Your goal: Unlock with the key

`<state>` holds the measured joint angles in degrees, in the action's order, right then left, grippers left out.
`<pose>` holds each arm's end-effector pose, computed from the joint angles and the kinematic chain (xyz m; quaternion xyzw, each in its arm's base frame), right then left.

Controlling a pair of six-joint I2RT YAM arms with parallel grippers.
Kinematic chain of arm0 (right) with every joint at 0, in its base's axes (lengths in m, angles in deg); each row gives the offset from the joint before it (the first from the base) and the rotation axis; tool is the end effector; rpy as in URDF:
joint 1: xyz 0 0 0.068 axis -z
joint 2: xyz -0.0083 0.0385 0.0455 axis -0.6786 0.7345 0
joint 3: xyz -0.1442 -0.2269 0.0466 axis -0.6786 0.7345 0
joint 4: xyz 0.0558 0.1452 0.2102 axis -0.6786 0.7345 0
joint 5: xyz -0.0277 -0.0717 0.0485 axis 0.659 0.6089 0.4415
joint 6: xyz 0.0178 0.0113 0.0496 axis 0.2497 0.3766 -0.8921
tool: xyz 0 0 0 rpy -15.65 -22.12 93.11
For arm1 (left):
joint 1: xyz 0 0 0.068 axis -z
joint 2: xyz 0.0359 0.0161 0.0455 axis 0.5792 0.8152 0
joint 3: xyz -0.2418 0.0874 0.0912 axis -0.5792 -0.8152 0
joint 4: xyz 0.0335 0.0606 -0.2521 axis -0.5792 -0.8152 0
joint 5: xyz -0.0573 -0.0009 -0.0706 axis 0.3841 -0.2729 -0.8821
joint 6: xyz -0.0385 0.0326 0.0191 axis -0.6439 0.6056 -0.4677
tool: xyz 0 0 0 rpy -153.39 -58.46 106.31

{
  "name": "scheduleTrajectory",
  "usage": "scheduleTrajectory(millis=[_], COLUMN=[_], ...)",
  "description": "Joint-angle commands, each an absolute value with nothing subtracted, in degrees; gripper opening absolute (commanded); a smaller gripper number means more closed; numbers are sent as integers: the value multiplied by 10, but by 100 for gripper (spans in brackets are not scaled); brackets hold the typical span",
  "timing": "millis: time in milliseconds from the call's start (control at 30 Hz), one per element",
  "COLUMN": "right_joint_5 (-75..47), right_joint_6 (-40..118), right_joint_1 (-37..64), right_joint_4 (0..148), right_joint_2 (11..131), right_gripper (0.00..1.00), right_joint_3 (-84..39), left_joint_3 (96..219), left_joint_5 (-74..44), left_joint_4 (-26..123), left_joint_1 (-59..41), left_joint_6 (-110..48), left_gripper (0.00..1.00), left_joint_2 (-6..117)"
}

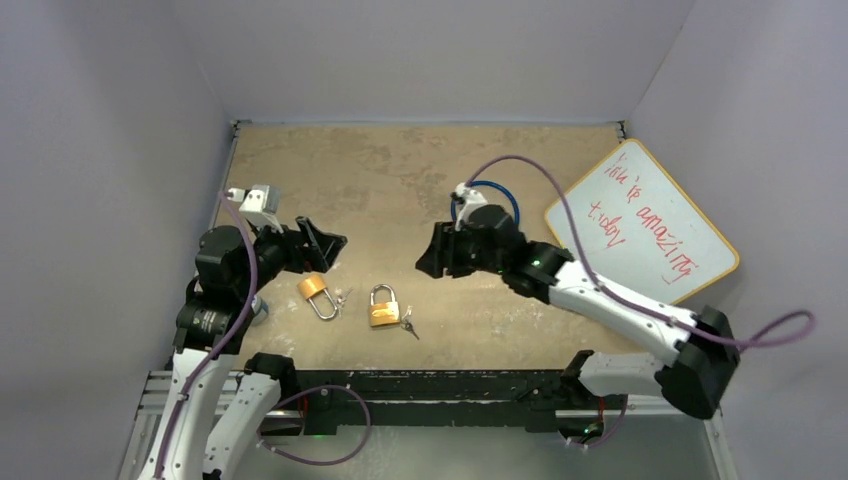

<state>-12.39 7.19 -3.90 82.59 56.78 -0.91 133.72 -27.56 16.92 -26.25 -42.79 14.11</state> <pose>0.1826 0.1990 0.3175 -0.0878 0.8249 0.4103 0.3787 0.1248 -0.0328 0.3517 0.0083 0.7899 -0.3053 0.5318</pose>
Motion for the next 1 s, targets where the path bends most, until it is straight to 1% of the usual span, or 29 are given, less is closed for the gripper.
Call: scheduleTrajectory(millis=[0, 167, 233, 333, 467, 533, 667, 833, 967], right_joint_5=[53, 126, 132, 144, 148, 142, 108, 33, 30], right_joint_6=[75, 79, 83, 72, 41, 31, 33, 64, 67], right_joint_1=[-124, -191, -214, -237, -243, -243, -243, -243, -243], right_joint_4=[854, 916, 938, 993, 1037, 1040, 1030, 1009, 1018], right_joint_2=[659, 786, 831, 889, 926, 926, 916, 927, 948], right_gripper=[57, 53, 48, 46, 36, 34, 33, 38, 36], right_joint_3=[-61, -132, -166, -213, -222, -210, -181, -159, -165], left_joint_3=[1307, 1293, 1293, 1291, 1288, 1285, 1280, 1277, 1275], left_joint_5=[-240, -229, -217, -195, -187, -183, -179, -177, -175], left_joint_4=[160, 147, 136, 126, 123, 121, 113, 106, 104], left_joint_1=[-261, -261, -261, -261, -261, -261, -261, -261, -261], left_joint_6=[-481, -500, -499, -498, -497, -498, -497, -500, -503], left_gripper=[93, 92, 92, 92, 91, 91, 91, 91, 91], left_joint_2=[136, 139, 138, 134, 133, 132, 136, 133, 128])
